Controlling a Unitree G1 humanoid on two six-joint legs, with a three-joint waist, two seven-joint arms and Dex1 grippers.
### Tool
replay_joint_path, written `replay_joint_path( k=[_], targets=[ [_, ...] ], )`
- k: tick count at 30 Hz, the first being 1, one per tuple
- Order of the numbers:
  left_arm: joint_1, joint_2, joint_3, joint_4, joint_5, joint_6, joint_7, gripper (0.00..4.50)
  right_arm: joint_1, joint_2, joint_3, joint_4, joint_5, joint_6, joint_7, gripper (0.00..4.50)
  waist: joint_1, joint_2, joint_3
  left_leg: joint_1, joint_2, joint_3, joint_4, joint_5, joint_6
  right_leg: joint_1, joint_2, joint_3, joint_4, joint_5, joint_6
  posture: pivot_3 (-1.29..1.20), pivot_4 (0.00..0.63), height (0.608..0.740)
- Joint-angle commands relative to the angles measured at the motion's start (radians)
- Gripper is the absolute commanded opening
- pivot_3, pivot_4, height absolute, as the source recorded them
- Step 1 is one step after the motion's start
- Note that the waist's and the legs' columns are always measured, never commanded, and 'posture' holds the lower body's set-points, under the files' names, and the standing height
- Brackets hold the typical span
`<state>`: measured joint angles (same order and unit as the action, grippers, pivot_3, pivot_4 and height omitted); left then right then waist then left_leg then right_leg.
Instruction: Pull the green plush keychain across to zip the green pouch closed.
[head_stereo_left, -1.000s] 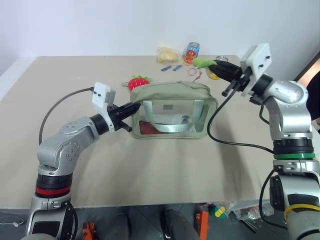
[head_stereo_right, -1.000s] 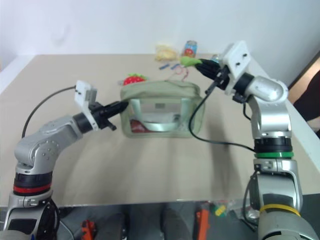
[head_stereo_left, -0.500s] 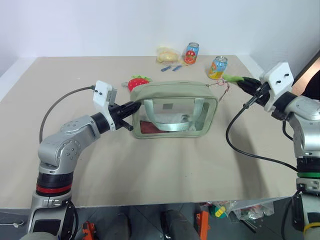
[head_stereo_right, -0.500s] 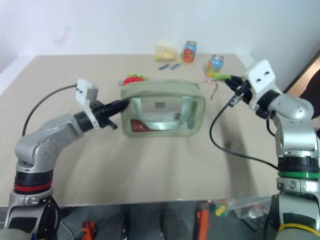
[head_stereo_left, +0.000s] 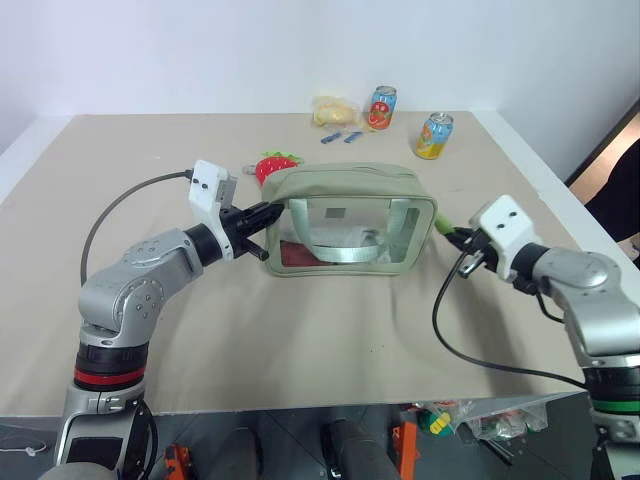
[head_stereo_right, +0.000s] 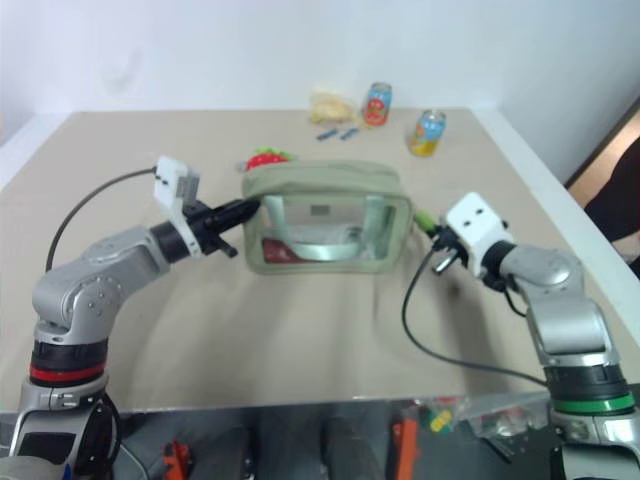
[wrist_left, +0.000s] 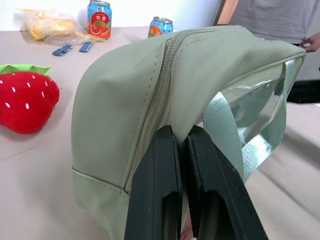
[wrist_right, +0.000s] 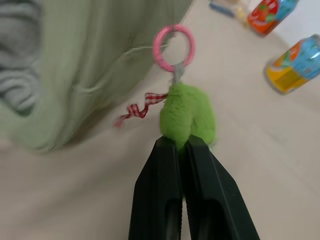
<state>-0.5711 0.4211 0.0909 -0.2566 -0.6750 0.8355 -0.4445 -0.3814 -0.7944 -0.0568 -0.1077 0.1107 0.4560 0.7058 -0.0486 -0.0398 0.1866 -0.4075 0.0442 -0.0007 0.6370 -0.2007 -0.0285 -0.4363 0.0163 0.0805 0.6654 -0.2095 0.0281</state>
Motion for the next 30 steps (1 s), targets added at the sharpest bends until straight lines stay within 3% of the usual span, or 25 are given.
replay_joint_path(
  k=[1, 6, 13, 18, 26, 30],
  targets=[
    [-0.027, 0.002, 0.012, -0.040, 0.003, -0.012, 0.007, 0.00, 0.020, 0.025, 0.030, -0.034, -0.019, 0.003, -0.020, 0.03, 0.001, 0.000, 0.000, 0.000, 0.000, 0.000, 0.000, 0.000, 0.000, 0.000, 0.000, 0.000, 0.000, 0.000, 0.000, 0.00, 0.150, 0.740],
    [-0.026, 0.004, 0.007, -0.039, 0.012, -0.010, 0.017, 0.00, 0.021, 0.044, 0.056, 0.033, -0.060, -0.061, -0.041, 0.03, 0.001, 0.000, 0.000, 0.000, 0.000, 0.001, 0.000, 0.000, 0.000, 0.000, 0.000, 0.001, 0.000, 0.000, 0.001, 0.00, 0.150, 0.740],
    [-0.023, 0.004, 0.015, -0.046, -0.011, -0.001, -0.010, 0.00, -0.020, 0.093, -0.017, 0.107, -0.001, -0.126, -0.052, 0.03, 0.000, 0.000, 0.000, 0.000, 0.000, 0.001, 0.000, 0.000, 0.000, 0.000, 0.000, 0.001, 0.000, 0.000, 0.001, 0.00, 0.150, 0.740],
    [-0.066, 0.032, 0.036, -0.041, -0.047, 0.018, -0.042, 1.79, -0.047, 0.082, -0.157, 0.030, 0.236, -0.081, 0.092, 1.70, 0.001, 0.000, 0.000, -0.001, -0.001, 0.000, 0.001, 0.000, 0.000, 0.000, 0.000, 0.001, 0.000, 0.001, 0.001, 0.00, 0.150, 0.740],
    [-0.083, 0.106, 0.061, -0.049, -0.112, 0.063, -0.117, 4.50, 0.006, 0.033, -0.237, -0.116, 0.407, 0.024, 0.169, 4.48, 0.000, 0.000, 0.000, 0.000, 0.000, 0.000, 0.000, 0.000, 0.000, 0.000, 0.001, 0.000, 0.000, 0.000, 0.000, 0.00, 0.150, 0.740],
    [-0.080, 0.133, 0.057, -0.035, -0.109, 0.062, -0.135, 4.50, 0.012, 0.037, -0.237, -0.122, 0.414, 0.026, 0.151, 4.48, 0.000, 0.000, 0.000, 0.000, 0.000, 0.000, 0.000, 0.000, 0.000, 0.000, 0.001, 0.001, 0.000, 0.000, 0.001, 0.00, 0.150, 0.740]
  ],
)
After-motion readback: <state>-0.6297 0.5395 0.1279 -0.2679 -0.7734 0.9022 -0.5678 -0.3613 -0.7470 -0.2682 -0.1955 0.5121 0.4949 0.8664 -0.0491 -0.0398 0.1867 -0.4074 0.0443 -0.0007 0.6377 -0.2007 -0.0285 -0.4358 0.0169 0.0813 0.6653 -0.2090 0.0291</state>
